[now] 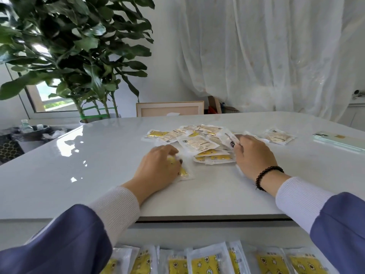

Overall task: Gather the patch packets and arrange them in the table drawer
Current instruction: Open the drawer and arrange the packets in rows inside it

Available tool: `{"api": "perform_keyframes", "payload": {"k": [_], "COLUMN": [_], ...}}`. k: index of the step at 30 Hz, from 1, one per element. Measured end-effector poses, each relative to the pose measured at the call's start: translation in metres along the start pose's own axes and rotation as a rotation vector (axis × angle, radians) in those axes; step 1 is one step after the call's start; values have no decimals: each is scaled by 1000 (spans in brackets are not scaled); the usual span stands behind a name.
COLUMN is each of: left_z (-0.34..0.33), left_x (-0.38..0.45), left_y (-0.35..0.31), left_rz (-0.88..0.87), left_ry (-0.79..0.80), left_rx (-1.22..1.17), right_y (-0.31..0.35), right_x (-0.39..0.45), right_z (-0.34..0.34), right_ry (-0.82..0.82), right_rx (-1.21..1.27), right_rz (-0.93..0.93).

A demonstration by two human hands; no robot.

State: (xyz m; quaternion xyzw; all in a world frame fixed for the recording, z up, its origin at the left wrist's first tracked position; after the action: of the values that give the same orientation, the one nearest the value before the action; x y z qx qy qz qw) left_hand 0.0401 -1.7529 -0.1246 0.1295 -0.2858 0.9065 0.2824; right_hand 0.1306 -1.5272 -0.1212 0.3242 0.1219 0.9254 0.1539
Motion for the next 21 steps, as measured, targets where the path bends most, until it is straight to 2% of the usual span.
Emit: {"api": "perform_keyframes", "payload": {"k": [2,4,7,12,16,21], "left_z": [3,5,6,10,13,12], "left_x": [-6,-12,-15,-10,-9,-6], "left_y": [10,16,21,22,29,33], "left_rz": [87,230,234,183,165,214], "left_ry": [55,133,213,201,76,37], "left_rx": [186,271,338,121,-240,-326], "right_y": [5,17,47,97,102,92], "right_x": [-1,-3,-6,-12,-12,-13], "right_z": [-1,-5,-18,-40,-38,-35], "right_ry": [-163,-302,-301,-240,-247,-256], "right_rx": [131,229,340,398,420,389], "right_rz": [106,232,320,390,338,248]}}
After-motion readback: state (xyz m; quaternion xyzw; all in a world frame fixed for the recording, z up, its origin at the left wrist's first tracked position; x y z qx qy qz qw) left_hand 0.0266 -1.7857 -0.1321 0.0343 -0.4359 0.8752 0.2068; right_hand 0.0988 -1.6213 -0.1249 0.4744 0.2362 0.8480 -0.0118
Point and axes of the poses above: each hand's wrist, its own x-axis towards the middle knuckle, its own z-axis out of the back of the hand, y = z × x, the point moved 1 cm from there along x, towards the middle knuckle, and after that the axes turned 1 degree about y, right-handed, at the moved point
